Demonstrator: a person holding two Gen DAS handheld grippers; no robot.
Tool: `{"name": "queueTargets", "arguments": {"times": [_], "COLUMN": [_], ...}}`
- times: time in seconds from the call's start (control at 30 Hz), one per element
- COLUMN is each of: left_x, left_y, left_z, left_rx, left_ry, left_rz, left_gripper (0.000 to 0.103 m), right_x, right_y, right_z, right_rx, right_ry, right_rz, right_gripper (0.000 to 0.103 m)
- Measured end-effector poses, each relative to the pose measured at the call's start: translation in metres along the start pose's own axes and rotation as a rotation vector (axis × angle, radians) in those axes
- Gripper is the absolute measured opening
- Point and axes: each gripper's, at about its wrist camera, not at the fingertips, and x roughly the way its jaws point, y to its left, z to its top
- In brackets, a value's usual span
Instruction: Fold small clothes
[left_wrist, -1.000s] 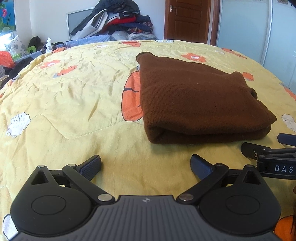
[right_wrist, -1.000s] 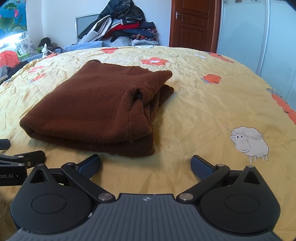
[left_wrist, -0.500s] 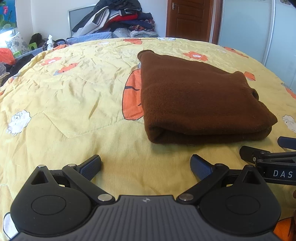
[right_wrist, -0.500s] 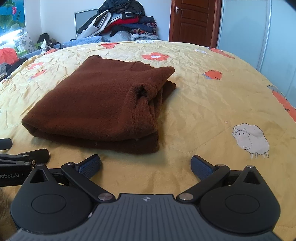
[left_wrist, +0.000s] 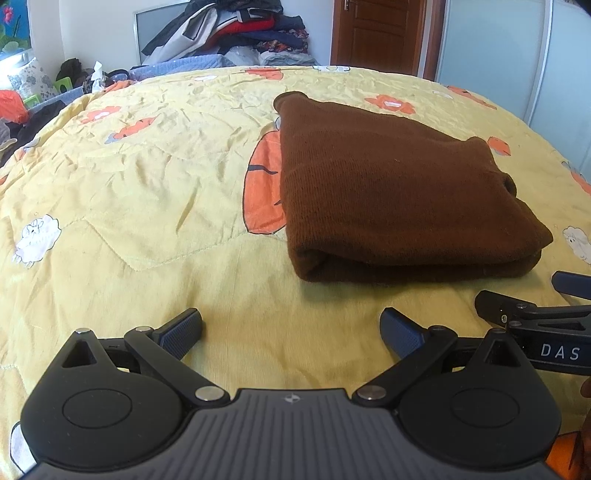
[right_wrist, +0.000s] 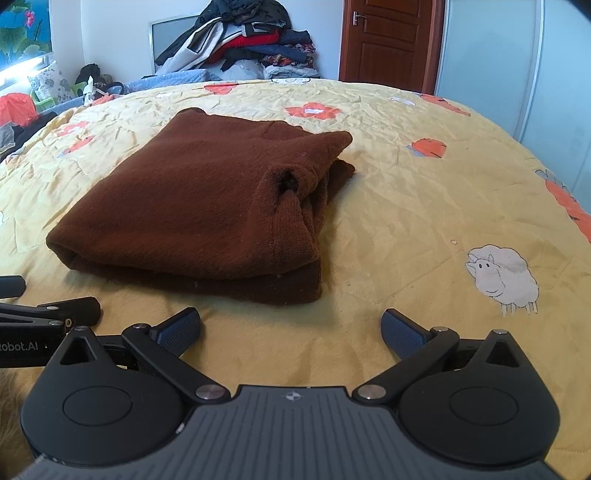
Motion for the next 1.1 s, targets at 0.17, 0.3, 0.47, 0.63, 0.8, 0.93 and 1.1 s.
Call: {"name": "queueTargets", "arguments": {"times": [0.17,0.3,0.47,0.63,0.8,0.93,1.1], "left_x": [0.0001,0.0002,0.0001,0.0000,0.0000,-0.0001,-0.0004], "left_y": [-0.0005,-0.0004,-0.0003,-0.0001,0.0000,0.0001,0.0000], "left_z": [-0.0008,-0.0009,-0.0009,-0.0008,-0.0009,-0.0008,-0.0010], "left_rx": [0.004,0.004,0.004,0.005,0.005,0.005,0.006], "left_ry": [-0.002,-0.002,-0.001,-0.001,-0.001,-0.001,-0.002], "left_rz": [0.001,0.001,0.001,0.001,0.000,0.000,0.000], "left_gripper": [0.103,0.103,0.103,0.103,0.103,0.103,0.103], "right_x": [-0.0001,-0.0003,-0.0004,-0.0007,-0.0012,-0.0013,-0.0013], "right_y": [0.0003,0.0003,0.0005,0.0009,0.0014,0.0016,0.0016], "right_z": [-0.0001,-0.0002,-0.0004,-0.0007,-0.0011,-0.0013,-0.0013], "right_rx": [0.000,0.001,0.001,0.000,0.001,0.002,0.002], "right_ry": [0.000,-0.001,0.000,0.000,-0.001,-0.001,-0.001], "right_rz": [-0.001,-0.001,-0.001,-0.001,-0.002,-0.002,-0.002], "right_gripper": [0.103,0.103,0.103,0.103,0.103,0.103,0.103]}}
